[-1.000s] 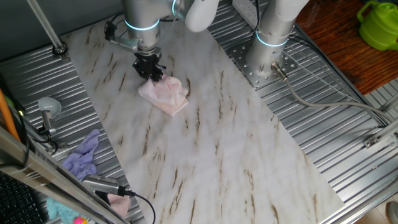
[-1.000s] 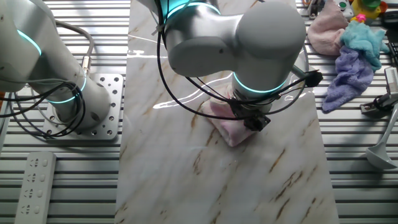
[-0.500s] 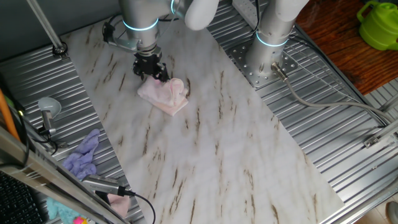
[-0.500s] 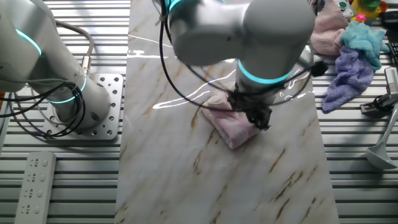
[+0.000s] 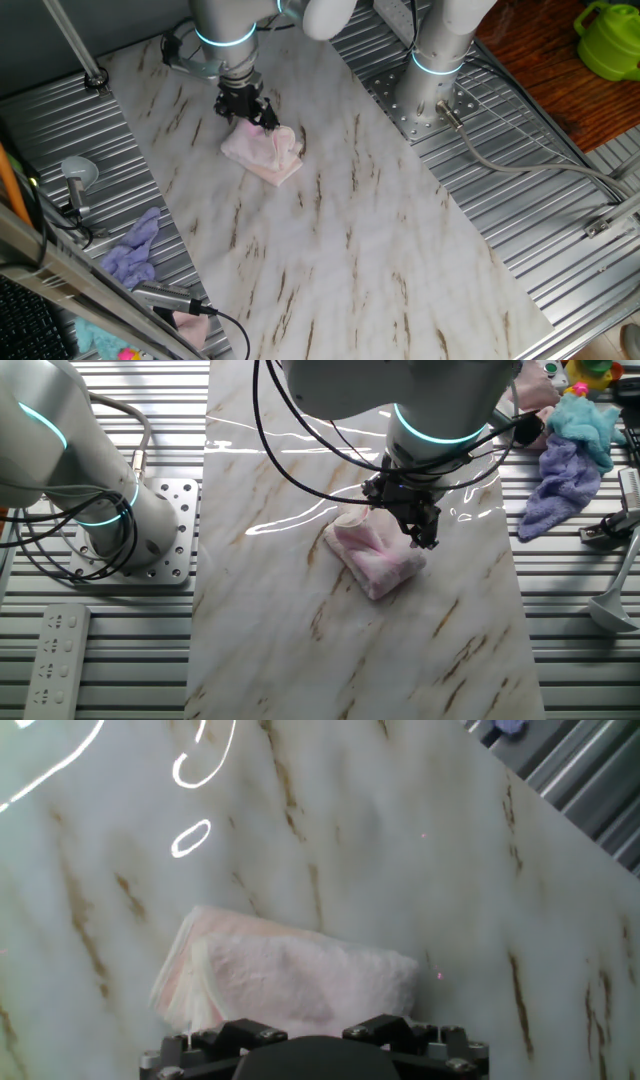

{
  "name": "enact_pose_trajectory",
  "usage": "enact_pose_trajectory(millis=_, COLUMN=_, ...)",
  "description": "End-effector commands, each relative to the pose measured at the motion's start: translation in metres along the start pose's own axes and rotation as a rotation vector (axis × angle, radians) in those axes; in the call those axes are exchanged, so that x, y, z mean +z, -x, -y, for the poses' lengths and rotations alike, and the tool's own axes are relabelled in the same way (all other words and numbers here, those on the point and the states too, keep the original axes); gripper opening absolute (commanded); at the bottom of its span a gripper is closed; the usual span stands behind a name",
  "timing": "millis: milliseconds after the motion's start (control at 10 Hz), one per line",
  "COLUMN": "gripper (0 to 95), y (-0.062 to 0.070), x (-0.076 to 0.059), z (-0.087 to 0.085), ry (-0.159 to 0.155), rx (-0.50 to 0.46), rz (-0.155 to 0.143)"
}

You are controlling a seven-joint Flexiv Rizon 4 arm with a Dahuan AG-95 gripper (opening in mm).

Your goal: Clean the table with a cloth

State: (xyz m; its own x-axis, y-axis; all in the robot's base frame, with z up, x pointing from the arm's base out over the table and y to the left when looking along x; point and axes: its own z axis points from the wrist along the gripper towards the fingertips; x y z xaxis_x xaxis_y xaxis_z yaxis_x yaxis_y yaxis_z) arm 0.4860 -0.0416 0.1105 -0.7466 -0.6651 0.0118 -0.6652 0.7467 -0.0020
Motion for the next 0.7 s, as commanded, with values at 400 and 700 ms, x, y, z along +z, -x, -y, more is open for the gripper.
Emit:
enact_pose_trajectory(millis=400, gripper=0.0, y=0.0000, x=0.0005, z=0.0006, ry=0.011, rx=0.073, rz=0.004)
enact_pose_trajectory(millis=700, gripper=0.0, y=0.0000, x=0.0005, z=0.0006, ry=0.015, rx=0.095, rz=0.009)
